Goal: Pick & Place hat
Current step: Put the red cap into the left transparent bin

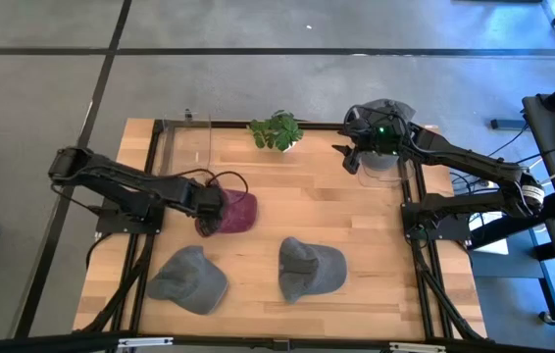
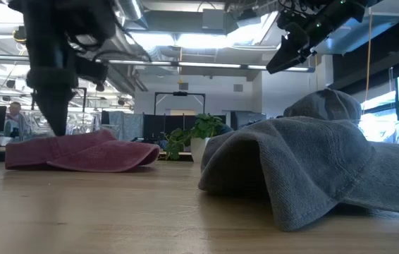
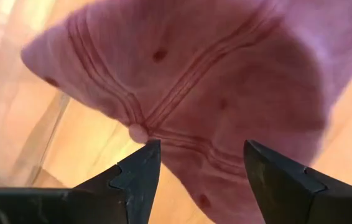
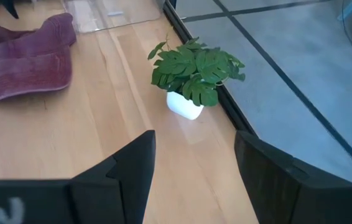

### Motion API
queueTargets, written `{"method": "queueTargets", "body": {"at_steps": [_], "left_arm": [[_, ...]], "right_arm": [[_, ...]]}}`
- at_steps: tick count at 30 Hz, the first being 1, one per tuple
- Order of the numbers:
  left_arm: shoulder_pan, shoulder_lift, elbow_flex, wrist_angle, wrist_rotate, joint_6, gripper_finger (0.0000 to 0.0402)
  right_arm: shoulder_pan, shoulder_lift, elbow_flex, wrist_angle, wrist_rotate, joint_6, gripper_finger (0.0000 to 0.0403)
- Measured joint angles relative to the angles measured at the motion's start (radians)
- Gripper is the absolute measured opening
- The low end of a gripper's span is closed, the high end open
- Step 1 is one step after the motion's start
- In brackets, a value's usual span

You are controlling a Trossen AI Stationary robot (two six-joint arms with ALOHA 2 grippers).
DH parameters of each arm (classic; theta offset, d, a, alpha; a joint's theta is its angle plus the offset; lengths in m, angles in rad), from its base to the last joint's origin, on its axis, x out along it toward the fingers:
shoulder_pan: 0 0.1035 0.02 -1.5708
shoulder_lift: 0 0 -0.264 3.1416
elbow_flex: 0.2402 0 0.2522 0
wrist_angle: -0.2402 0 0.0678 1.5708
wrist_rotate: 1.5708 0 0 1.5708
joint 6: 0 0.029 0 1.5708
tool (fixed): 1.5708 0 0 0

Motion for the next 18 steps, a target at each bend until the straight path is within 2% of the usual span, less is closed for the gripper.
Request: {"method": "queueTargets", "body": {"at_steps": [6, 9, 18], "left_arm": [[0.063, 0.114, 0.000, 0.003, 0.005, -0.082, 0.0223], [0.093, 0.155, 0.000, 0.014, 0.042, -0.108, 0.0223], [0.128, 0.251, 0.004, 0.116, 0.176, 0.003, 0.0223]], "right_arm": [[0.000, 0.000, 0.000, 0.000, 0.000, 0.018, 0.0220], [0.000, 0.000, 0.000, 0.000, 0.000, 0.032, 0.0220], [0.000, 0.000, 0.000, 0.000, 0.000, 0.031, 0.0220]]}}
